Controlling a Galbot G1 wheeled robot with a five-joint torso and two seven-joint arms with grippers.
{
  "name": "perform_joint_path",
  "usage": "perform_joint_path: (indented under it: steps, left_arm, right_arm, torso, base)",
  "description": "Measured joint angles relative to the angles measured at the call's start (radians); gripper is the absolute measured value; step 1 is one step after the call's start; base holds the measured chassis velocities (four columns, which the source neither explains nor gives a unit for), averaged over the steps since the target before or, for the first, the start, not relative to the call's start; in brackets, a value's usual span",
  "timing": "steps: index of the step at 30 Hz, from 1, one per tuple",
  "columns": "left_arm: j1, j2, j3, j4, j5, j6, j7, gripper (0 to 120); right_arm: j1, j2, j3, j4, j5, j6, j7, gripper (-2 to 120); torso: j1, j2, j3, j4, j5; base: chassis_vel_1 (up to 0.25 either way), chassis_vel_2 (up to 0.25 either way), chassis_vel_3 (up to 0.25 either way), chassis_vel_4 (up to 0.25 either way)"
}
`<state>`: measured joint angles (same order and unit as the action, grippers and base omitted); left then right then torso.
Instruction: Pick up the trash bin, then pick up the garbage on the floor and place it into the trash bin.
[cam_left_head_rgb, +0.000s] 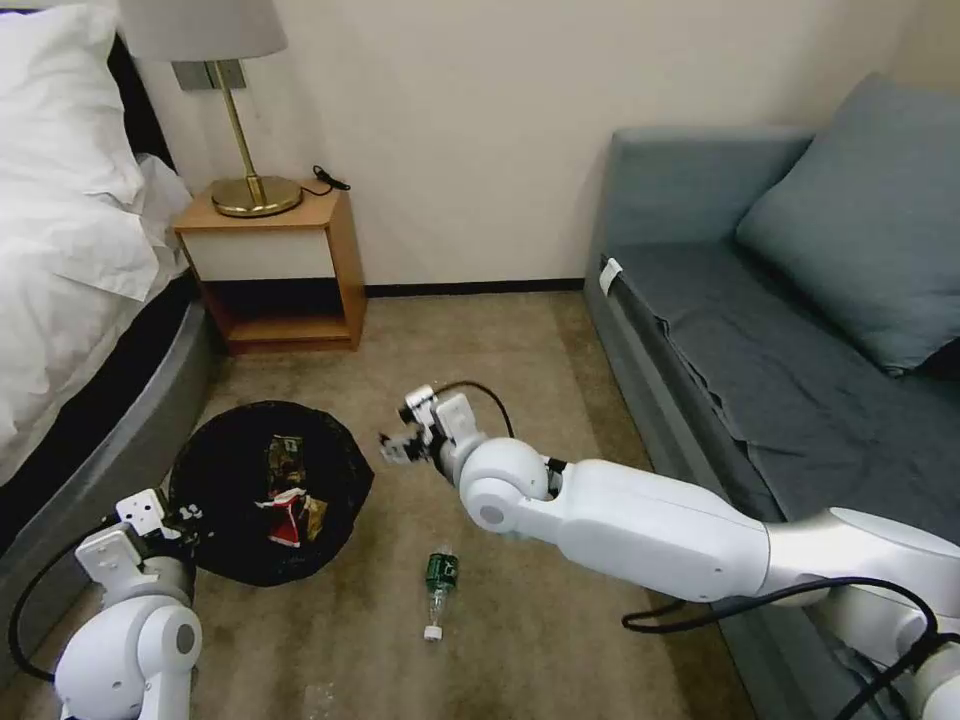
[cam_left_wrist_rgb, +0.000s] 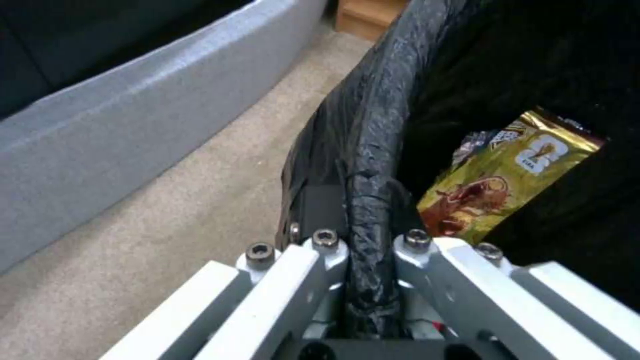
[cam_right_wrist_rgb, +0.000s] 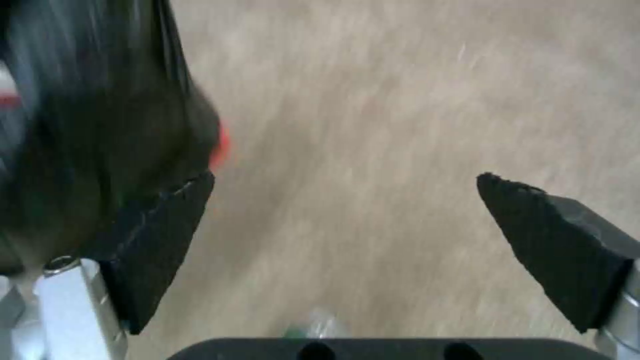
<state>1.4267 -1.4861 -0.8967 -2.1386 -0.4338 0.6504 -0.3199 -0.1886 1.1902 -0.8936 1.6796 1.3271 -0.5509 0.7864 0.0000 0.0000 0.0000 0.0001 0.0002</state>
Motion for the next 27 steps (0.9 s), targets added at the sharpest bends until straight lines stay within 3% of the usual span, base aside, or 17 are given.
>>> perform_joint_path:
  steps: [13,27]
  left_arm:
    - [0.008,0.004,-0.006,0.001,-0.007,-0.006,0.0,2]
    - [0.024,0.006,-0.012,-0.001,-0.011,-0.012,0.001,2]
  right_arm:
    - [-0.017,0.053,-0.198,-0.115,0.132,-0.061,0.058,100]
    - [-0.058,0.145,-0.257,-0.312,0.133,-0.056,0.022,100]
  torso:
    - [0.0,0.0,0.0,-0.0002,-0.0002]
    - [0.0,0.0,0.0,-0.0001,-0.0003]
  base:
    - [0.0,0.0,0.0,0.0]
    - [0.0,0.0,0.0,0.0]
